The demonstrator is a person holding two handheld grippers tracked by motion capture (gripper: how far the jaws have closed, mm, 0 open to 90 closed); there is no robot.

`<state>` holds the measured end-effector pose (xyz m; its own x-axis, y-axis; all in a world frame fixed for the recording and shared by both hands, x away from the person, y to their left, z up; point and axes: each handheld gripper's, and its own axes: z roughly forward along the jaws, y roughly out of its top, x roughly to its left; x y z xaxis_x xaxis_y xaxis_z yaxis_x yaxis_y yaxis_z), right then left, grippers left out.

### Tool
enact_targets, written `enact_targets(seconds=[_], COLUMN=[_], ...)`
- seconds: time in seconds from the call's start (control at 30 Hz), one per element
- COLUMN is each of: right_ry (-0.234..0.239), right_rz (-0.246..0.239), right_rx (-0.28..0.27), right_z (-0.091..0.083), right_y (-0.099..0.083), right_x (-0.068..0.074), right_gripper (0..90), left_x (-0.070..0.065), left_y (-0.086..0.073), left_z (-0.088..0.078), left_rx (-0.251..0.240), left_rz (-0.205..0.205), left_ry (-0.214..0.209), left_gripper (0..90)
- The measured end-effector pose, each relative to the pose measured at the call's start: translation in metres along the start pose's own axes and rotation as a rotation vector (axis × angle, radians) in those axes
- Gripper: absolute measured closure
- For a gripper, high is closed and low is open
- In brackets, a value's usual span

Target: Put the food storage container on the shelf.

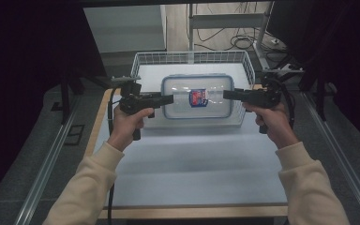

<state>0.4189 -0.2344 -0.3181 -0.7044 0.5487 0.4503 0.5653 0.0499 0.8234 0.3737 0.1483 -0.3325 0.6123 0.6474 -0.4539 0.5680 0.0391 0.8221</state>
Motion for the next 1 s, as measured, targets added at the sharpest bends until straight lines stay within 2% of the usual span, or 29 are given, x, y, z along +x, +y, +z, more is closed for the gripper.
enact_targets(seconds=[0.13,0.53,0.77,1.0], right_ry=[0.002,0.006,-0.001,-0.009], right_rz=[0.005,0.017,0.021,0.033], right_rx=[-0.004,0.005,0.023,0.043], right_z=[0.003,0.016,0.026,0.038], right_y=[0.007,0.037,0.057,0.074], right_x=[-0.001,-0.012,-0.018,-0.031], right_gripper=[49.3,49.4,49.4,49.4], left_x=[0.003,0.018,0.032,0.048], left_y=[0.009,0.041,0.056,0.067], left_z=[-0.001,0.006,0.011,0.021], left_rx=[-0.002,-0.017,-0.025,-0.031], left_rz=[0.006,-0.02,-0.038,-0.064], left_ry=[0.005,0.01,0.003,0.0], left_gripper=[48.5,48.4,48.4,48.3])
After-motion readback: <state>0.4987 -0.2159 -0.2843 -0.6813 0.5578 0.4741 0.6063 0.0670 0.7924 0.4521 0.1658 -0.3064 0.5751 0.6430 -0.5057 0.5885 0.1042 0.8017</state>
